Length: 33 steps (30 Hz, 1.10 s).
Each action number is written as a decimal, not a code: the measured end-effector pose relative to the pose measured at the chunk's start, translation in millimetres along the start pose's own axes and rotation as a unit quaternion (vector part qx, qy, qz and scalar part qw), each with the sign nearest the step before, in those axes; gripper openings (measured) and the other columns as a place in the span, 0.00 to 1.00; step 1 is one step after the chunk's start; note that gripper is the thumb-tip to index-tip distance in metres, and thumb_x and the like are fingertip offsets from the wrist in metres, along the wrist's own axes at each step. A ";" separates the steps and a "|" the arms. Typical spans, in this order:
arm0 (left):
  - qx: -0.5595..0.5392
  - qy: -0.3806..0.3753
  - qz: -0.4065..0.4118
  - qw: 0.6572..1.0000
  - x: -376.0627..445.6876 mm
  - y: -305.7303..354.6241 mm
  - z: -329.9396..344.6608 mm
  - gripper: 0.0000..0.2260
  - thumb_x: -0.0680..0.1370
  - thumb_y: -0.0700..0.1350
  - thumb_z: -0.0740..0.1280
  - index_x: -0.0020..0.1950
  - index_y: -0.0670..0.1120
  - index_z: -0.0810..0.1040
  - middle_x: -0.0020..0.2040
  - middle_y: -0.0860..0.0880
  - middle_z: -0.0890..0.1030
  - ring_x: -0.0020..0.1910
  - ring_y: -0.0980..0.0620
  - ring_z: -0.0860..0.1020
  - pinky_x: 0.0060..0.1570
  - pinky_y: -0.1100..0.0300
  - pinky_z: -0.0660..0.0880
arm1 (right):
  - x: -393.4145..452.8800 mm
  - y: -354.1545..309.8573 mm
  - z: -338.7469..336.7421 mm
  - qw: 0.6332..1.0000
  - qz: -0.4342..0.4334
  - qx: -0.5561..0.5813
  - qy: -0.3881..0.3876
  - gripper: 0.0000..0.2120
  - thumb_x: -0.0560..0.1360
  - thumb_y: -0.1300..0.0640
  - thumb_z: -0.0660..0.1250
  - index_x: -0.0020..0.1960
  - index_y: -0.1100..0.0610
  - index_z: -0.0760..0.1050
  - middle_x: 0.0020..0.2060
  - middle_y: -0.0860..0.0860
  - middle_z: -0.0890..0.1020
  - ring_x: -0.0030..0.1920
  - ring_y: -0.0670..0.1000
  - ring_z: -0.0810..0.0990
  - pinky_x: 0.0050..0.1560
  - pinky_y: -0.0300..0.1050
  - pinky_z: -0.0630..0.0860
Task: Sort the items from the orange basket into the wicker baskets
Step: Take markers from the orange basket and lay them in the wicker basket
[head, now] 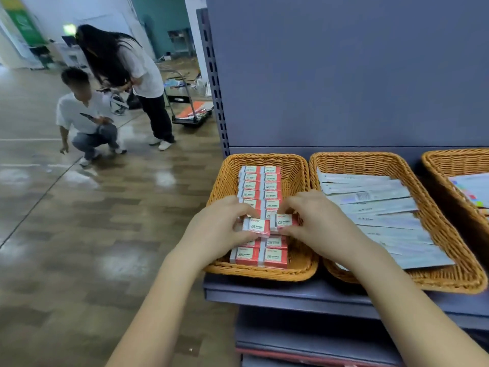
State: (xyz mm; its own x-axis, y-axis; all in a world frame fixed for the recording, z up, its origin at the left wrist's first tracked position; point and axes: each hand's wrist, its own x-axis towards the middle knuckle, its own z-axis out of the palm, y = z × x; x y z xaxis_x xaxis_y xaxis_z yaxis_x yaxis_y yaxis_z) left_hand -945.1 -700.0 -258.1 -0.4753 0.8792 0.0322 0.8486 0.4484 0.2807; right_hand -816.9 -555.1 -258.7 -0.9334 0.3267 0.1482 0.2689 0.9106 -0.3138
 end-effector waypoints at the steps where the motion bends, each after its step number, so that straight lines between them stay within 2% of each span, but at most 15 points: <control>1: 0.008 -0.008 0.006 1.000 -0.4 -3.7 0.8 0.18 0.75 0.58 0.67 0.64 0.57 0.73 0.49 0.60 0.66 0.49 0.62 0.66 0.44 0.65 0.66 | -0.6 -3.8 2.8 1.000 0.009 0.000 -0.005 0.17 0.74 0.47 0.68 0.60 0.52 0.74 0.54 0.47 0.76 0.57 0.48 0.69 0.56 0.41 0.68; 6: 0.029 -0.019 0.018 0.999 1.1 -17.9 5.6 0.18 0.75 0.59 0.66 0.63 0.56 0.72 0.57 0.57 0.72 0.56 0.58 0.70 0.45 0.65 0.67 | -0.9 -19.8 15.3 0.999 0.044 0.002 -0.012 0.15 0.74 0.49 0.68 0.59 0.52 0.75 0.55 0.48 0.74 0.58 0.48 0.69 0.57 0.41 0.69; 9: 0.029 -0.018 0.020 0.999 3.6 -20.8 8.5 0.18 0.76 0.59 0.65 0.64 0.56 0.71 0.60 0.56 0.72 0.56 0.57 0.72 0.43 0.65 0.67 | 1.4 -23.8 20.7 0.998 0.060 -0.010 -0.006 0.13 0.75 0.51 0.67 0.58 0.53 0.75 0.55 0.48 0.73 0.58 0.48 0.69 0.57 0.41 0.68; 15: -0.001 -0.024 0.032 0.999 10.9 -22.4 13.5 0.16 0.76 0.54 0.67 0.62 0.52 0.71 0.59 0.54 0.69 0.48 0.59 0.68 0.44 0.64 0.67 | 6.4 -25.0 29.9 0.997 0.075 -0.027 0.010 0.11 0.76 0.54 0.66 0.57 0.54 0.74 0.54 0.49 0.72 0.59 0.50 0.68 0.55 0.40 0.65; 19: -0.049 -0.027 0.038 0.998 12.6 -22.1 15.2 0.14 0.76 0.51 0.68 0.59 0.51 0.71 0.58 0.54 0.69 0.52 0.58 0.70 0.47 0.65 0.69 | 7.9 -23.9 32.1 0.997 0.081 0.002 0.006 0.11 0.76 0.56 0.66 0.57 0.55 0.75 0.54 0.50 0.73 0.58 0.51 0.68 0.57 0.41 0.65; 23: -0.035 -0.022 0.036 0.998 13.6 -22.0 16.1 0.11 0.76 0.51 0.67 0.55 0.52 0.71 0.57 0.55 0.70 0.52 0.57 0.71 0.47 0.62 0.72 | 7.6 -22.0 32.5 0.996 0.083 0.010 0.004 0.11 0.75 0.56 0.67 0.57 0.55 0.75 0.54 0.49 0.72 0.58 0.51 0.69 0.57 0.40 0.65; 28: 0.004 -0.027 0.043 0.999 17.4 -18.6 14.9 0.10 0.77 0.52 0.66 0.57 0.52 0.71 0.56 0.55 0.70 0.55 0.56 0.71 0.44 0.63 0.69 | 8.5 -17.7 34.4 0.997 0.072 0.004 0.003 0.11 0.75 0.55 0.67 0.56 0.55 0.75 0.52 0.49 0.72 0.57 0.51 0.69 0.54 0.39 0.64; 33: 0.023 -0.049 0.044 0.998 18.2 -13.9 9.4 0.13 0.78 0.56 0.64 0.59 0.52 0.71 0.55 0.54 0.71 0.54 0.56 0.70 0.46 0.62 0.71 | 8.9 -16.9 32.5 0.999 0.054 -0.002 -0.003 0.11 0.76 0.52 0.65 0.57 0.54 0.74 0.50 0.47 0.71 0.57 0.49 0.68 0.53 0.37 0.63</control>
State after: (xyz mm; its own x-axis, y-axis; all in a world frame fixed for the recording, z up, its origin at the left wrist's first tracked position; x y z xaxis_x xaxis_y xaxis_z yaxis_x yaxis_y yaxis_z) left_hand -963.3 -688.7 -270.4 -0.3753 0.9261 -0.0392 0.8970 0.3735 0.2364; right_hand -837.5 -575.8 -282.6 -0.9005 0.4213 0.1076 0.3689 0.8712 -0.3240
